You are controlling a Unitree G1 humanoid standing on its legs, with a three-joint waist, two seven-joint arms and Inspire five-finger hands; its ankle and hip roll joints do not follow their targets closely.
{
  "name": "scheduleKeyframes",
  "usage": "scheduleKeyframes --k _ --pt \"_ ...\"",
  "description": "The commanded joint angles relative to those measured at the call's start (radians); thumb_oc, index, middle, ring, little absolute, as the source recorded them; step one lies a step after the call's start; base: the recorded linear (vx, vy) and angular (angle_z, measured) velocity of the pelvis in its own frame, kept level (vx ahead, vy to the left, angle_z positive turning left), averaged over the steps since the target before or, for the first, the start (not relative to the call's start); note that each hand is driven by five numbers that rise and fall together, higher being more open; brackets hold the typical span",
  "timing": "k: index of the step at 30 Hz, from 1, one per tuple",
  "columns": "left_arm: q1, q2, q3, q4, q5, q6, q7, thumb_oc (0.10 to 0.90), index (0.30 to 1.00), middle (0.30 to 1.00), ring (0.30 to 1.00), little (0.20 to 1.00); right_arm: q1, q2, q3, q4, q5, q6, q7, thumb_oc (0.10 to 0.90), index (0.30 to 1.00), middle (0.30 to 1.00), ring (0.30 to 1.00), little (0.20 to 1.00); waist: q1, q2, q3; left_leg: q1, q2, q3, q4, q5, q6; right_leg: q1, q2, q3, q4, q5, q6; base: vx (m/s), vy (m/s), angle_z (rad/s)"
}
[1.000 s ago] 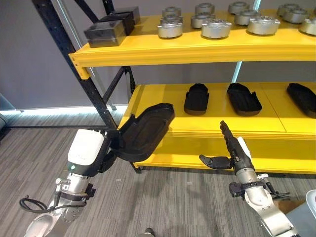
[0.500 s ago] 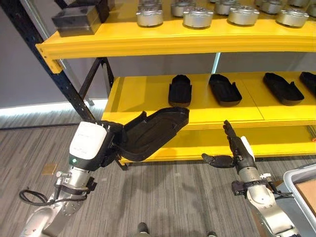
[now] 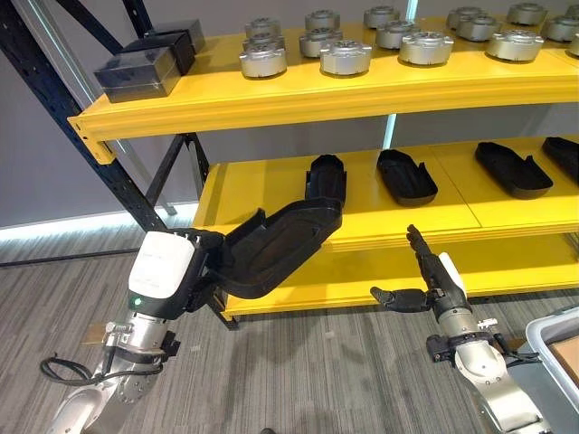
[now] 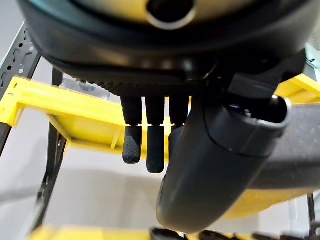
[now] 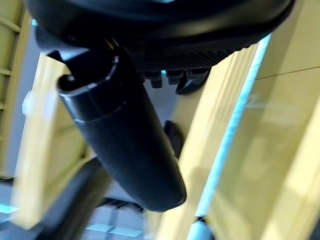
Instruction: Move parts from the plastic box to the shelf.
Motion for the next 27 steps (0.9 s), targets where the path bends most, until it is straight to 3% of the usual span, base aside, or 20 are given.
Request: scheduleKeyframes --k 1,6,11,27 --pt "-0.111 -0.001 0.046 -0.107 -0.085 -0.023 0.03 0.4 0.3 0.3 0.3 0.3 -0.099 -0.012 -0.102 -0.103 0.042 -0.209 -0.035 0.9 1.0 1.0 1.0 1.0 0.022 -0.034 -0.011 0.026 0.022 -0.093 0.039 -0.116 0.004 0.008 0.021 -0.049 -0.011 -0.028 -0.015 -0.04 0.092 0.06" --pt "-0.147 0.004 0.047 -0.097 -0.102 0.001 0.015 0.4 0.3 0.3 0.3 0.3 -0.069 0.018 -0.127 -0.123 0.033 -0.207 0.006 0.9 1.0 1.0 1.0 1.0 0.004 -0.03 -0.019 0.056 0.007 -0.095 -0.003 -0.118 0.009 0.012 0.011 -0.037 -0.002 -0.032 0.0 -0.03 0.083 0.11" --pt "-0.105 0.011 0.085 -0.099 -0.078 -0.006 0.021 0.4 0.3 0.3 0.3 0.3 -0.028 0.016 -0.146 -0.128 0.054 -0.163 -0.015 0.9 1.0 1.0 1.0 1.0 0.004 -0.035 -0.025 0.054 -0.016 -0.099 0.013 -0.137 0.027 0.017 0.014 -0.005 0.013 -0.054 -0.006 -0.01 0.004 0.06" --pt "-0.081 0.009 0.134 -0.083 -0.118 0.028 0.064 0.4 0.3 0.3 0.3 0.3 -0.043 0.007 -0.118 -0.1 0.006 -0.218 0.018 0.9 1.0 1.0 1.0 1.0 0.018 -0.04 -0.027 0.037 -0.047 -0.13 0.08 -0.172 0.04 0.041 -0.003 0.033 -0.011 -0.049 -0.007 0.0 0.067 0.0"
